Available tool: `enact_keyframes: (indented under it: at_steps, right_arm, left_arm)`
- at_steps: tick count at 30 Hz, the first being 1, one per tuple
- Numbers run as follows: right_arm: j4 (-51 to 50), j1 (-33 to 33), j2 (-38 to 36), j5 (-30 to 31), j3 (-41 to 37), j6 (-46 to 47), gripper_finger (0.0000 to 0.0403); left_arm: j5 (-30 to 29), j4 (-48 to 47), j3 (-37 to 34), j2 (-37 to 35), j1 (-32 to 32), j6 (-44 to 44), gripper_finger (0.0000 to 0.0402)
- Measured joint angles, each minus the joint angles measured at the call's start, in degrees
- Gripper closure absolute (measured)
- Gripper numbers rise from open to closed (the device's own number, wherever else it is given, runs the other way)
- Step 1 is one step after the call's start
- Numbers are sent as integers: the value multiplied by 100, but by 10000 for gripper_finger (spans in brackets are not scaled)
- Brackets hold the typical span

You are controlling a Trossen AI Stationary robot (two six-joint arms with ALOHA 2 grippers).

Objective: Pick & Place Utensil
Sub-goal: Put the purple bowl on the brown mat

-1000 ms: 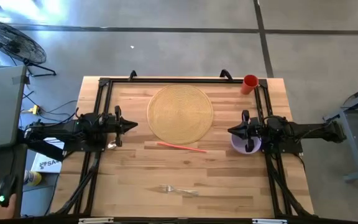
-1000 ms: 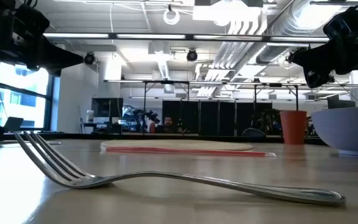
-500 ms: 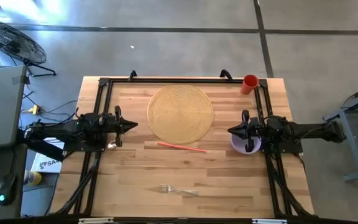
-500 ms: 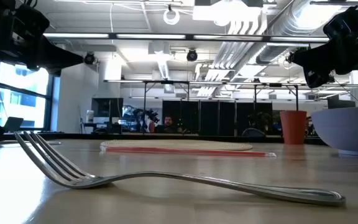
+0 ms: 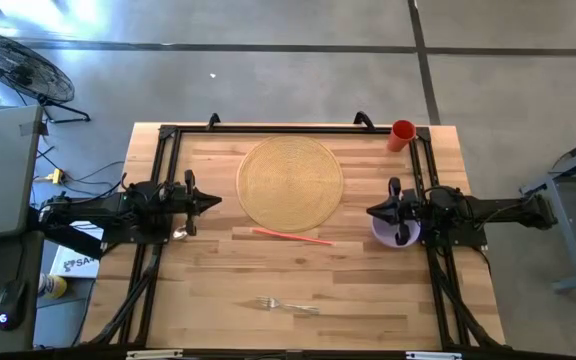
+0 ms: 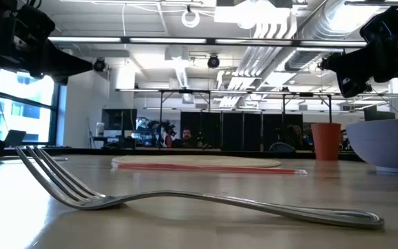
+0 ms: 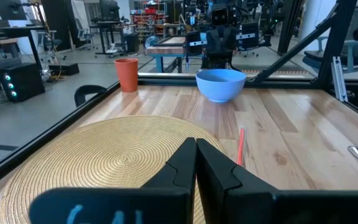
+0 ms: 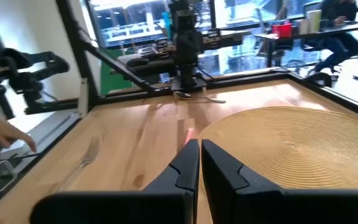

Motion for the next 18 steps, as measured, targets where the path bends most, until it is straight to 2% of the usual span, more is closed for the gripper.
enact_keyframes:
  at_steps: [13, 16, 18]
  right_arm:
    - [-4, 0, 7, 46, -2, -52, 391]
    - [190, 0, 7, 283, -2, -341, 391]
    - [404, 0, 7, 313, -2, -64, 391]
  left_arm:
    - [-4, 0, 0, 0, 1, 0, 394]
    - [-4, 0, 0, 0, 2, 0, 394]
    - [-7, 0, 0, 0, 0, 0, 394]
